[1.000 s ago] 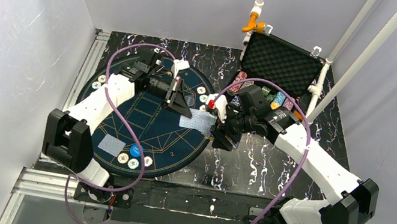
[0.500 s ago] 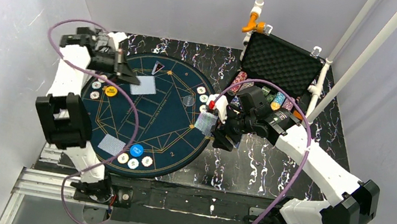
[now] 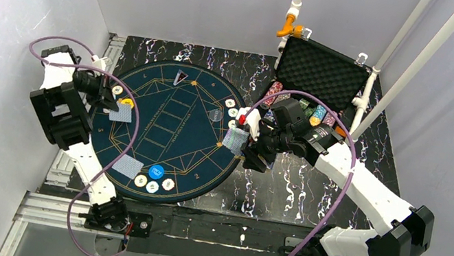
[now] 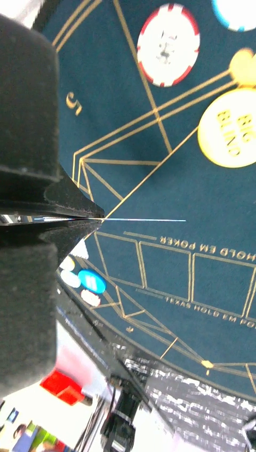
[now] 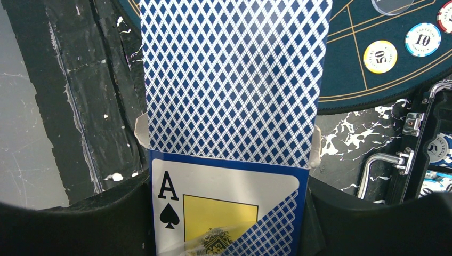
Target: Distribute texas hold em gaming equipment
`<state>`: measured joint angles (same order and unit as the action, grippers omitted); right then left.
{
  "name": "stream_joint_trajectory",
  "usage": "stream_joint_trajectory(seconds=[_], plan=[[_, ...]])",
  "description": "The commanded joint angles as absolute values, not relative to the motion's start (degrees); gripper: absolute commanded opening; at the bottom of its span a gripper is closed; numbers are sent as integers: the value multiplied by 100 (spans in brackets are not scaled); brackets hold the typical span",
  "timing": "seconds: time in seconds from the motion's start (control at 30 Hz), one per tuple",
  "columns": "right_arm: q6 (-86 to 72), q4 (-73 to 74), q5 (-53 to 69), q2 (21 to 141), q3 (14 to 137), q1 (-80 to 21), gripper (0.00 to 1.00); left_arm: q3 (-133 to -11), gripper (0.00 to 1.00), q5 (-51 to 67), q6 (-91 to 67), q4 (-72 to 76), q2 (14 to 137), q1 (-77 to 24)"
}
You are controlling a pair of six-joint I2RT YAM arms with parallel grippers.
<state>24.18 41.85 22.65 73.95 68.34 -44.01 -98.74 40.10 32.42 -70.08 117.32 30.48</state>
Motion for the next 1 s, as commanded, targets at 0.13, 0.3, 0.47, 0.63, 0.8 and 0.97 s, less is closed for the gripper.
stream_joint_trajectory(seconds=[0.13, 0.3, 0.47, 0.63, 0.8, 0.97], plan=[[2452, 4064, 2322, 7307, 6960, -4403, 1, -10279, 0, 3437, 3747, -6855, 12222, 3107], [2461, 4100, 2321, 7338, 6970, -4401, 1, -10158, 0, 3232, 3866, -6829, 12414, 3143], [2461, 4137, 2372, 7395, 7034, -4403, 1, -10078, 1, 2794, 3881, -6406, 12481, 3212], [2461, 4166, 2376, 7452, 7110, -4403, 1, -10190, 13, 2365, 3981, -6150, 12598, 3268], [2480, 4176, 2369, 7437, 7084, -4403, 1, -10322, 42, 2264, 4046, -6205, 12586, 3275], [2554, 4159, 2316, 7404, 7085, -4403, 1, -10613, 61, 2375, 4141, -6631, 12218, 3286]])
